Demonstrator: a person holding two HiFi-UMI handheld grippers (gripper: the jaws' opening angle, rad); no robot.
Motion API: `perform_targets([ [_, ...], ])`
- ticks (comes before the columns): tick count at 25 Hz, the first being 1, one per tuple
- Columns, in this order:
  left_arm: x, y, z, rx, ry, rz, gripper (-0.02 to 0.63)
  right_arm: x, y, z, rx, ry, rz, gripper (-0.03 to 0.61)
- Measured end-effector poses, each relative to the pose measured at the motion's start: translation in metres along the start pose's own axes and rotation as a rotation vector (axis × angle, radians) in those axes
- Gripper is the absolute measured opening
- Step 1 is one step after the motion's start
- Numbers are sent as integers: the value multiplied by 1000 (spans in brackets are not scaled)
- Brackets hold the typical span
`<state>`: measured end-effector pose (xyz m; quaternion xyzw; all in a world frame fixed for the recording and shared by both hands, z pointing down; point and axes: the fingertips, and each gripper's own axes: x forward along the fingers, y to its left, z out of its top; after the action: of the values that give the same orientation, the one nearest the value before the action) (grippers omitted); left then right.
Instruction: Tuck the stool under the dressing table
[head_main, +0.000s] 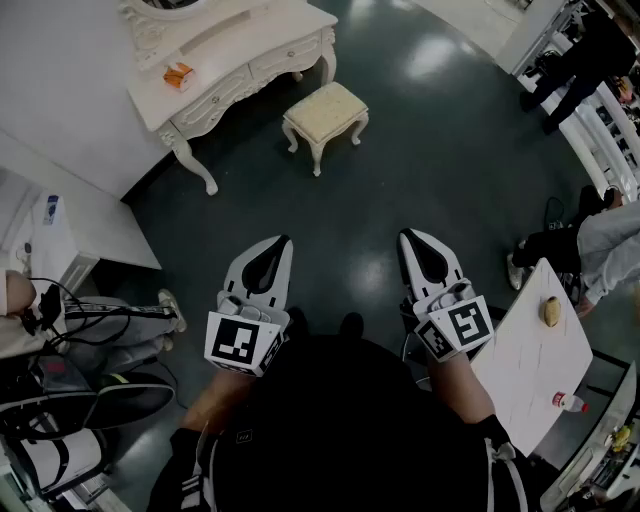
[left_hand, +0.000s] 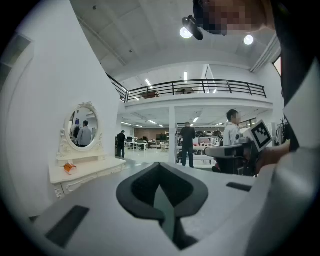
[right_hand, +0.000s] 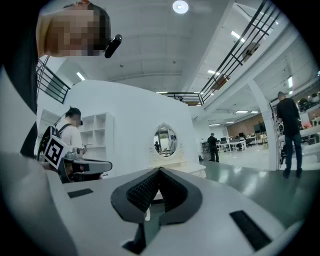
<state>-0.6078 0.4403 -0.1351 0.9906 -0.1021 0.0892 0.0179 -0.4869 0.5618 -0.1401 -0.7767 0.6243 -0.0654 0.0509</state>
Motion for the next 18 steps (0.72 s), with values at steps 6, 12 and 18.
perform_targets([
  [6,3,-2,-8,0,4,-23,3,-1,-3,-2,3,-2,-5,18],
  [12,20,-20,-3,18,-3,-52,3,-13,-21,-1,38,-31,-28,19],
  [18,50,-59,2,12,-6,-76,3,-36,-60,-5,83,-36,-47,20],
])
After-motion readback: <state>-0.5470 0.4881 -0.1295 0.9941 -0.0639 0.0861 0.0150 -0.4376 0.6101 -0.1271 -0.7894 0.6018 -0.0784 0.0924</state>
